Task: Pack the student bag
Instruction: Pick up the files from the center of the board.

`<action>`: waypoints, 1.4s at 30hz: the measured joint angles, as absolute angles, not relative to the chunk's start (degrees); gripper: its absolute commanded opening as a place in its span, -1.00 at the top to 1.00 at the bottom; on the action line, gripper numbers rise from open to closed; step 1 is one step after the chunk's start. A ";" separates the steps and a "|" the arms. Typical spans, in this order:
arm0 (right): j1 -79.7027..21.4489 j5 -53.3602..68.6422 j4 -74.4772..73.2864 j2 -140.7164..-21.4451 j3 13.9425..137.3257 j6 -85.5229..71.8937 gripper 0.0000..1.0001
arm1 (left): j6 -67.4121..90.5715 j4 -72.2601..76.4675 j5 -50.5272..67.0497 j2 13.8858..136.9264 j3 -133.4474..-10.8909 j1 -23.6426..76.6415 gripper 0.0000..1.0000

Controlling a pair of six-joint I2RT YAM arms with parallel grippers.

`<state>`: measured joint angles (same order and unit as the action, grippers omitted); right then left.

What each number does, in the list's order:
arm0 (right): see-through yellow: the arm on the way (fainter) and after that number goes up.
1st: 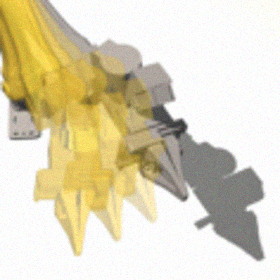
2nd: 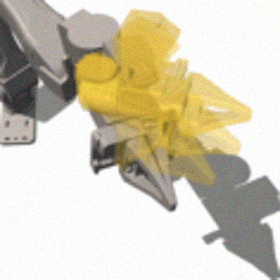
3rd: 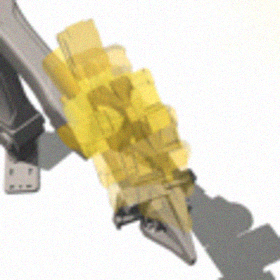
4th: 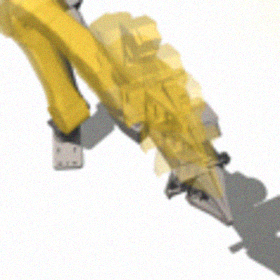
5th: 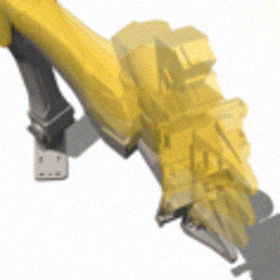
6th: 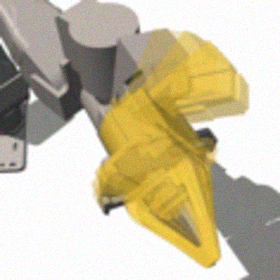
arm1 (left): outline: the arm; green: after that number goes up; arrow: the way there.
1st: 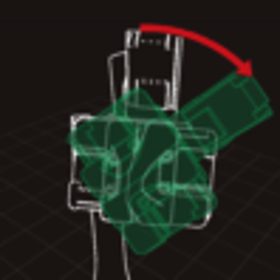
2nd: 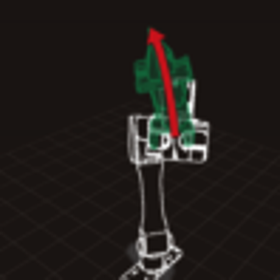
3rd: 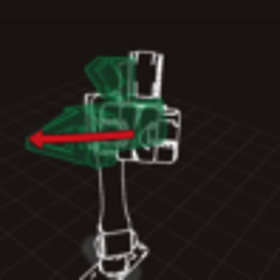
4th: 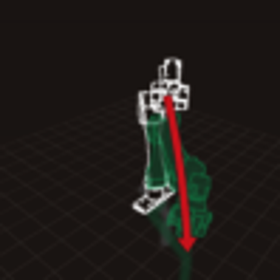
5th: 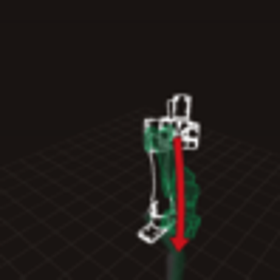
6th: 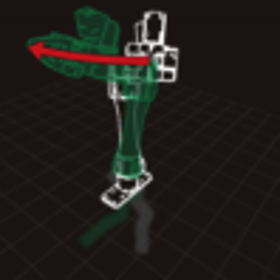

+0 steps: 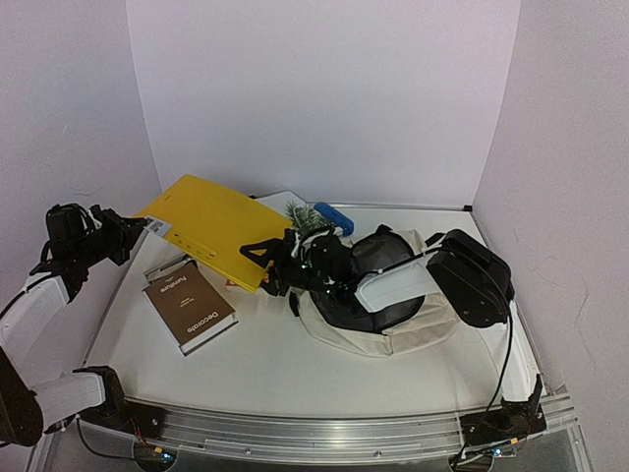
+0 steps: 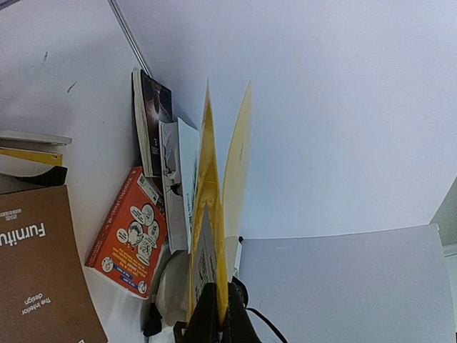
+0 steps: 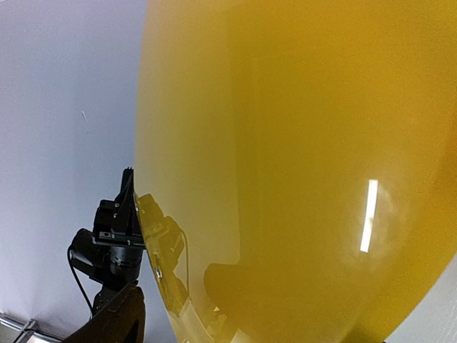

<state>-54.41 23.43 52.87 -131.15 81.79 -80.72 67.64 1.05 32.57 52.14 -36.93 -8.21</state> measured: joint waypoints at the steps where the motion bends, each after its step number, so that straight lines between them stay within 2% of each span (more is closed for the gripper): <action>1: -54.41 23.18 53.59 -131.15 81.77 -81.09 -0.19 | 67.66 0.98 32.51 52.15 -36.77 -8.21 1.00; 8: -54.41 21.17 57.93 -131.15 81.16 -81.32 0.31 | 67.54 0.93 32.38 52.56 -36.64 -8.20 0.98; 11: -54.41 20.45 58.67 -131.14 80.50 -80.56 0.55 | 67.10 0.34 32.40 53.28 -36.64 -8.19 0.84; 13: -54.41 19.69 59.01 -130.91 79.82 -79.73 0.73 | 66.07 -0.63 32.36 54.11 -36.64 -8.21 0.62; 15: -54.43 18.71 58.99 -130.18 78.82 -78.19 0.91 | 64.27 -2.22 32.44 55.42 -36.64 -8.19 0.30; 17: -54.43 17.49 57.85 -128.42 77.50 -76.27 1.00 | 62.84 -4.04 32.68 56.69 -36.64 -8.19 0.03; 21: -54.58 14.75 53.72 -123.28 76.02 -70.63 1.00 | 59.68 -6.84 32.82 58.50 -36.70 -8.14 -0.47; 23: -54.60 13.00 51.16 -120.19 75.36 -67.27 1.00 | 57.38 -8.16 32.76 58.89 -37.00 -8.14 -0.64; 25: -54.68 11.52 48.88 -117.06 74.72 -64.16 1.00 | 55.36 -9.66 32.69 59.39 -37.87 -8.14 -0.73; 33: -53.42 8.65 37.16 -106.27 73.07 -51.59 1.00 | 44.58 -12.98 36.91 62.89 -43.93 -8.04 -0.81; 36: -50.23 13.05 33.24 -103.89 72.29 -48.01 1.00 | 39.46 -14.68 40.42 65.22 -46.90 -6.46 -0.82; 42: -37.77 26.08 27.58 -99.95 68.52 -43.95 1.00 | 29.62 -20.25 42.78 72.77 -55.44 3.47 -0.83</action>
<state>-37.77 26.08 27.58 -99.95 68.52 -43.95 29.62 -20.25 42.78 72.77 -55.44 3.47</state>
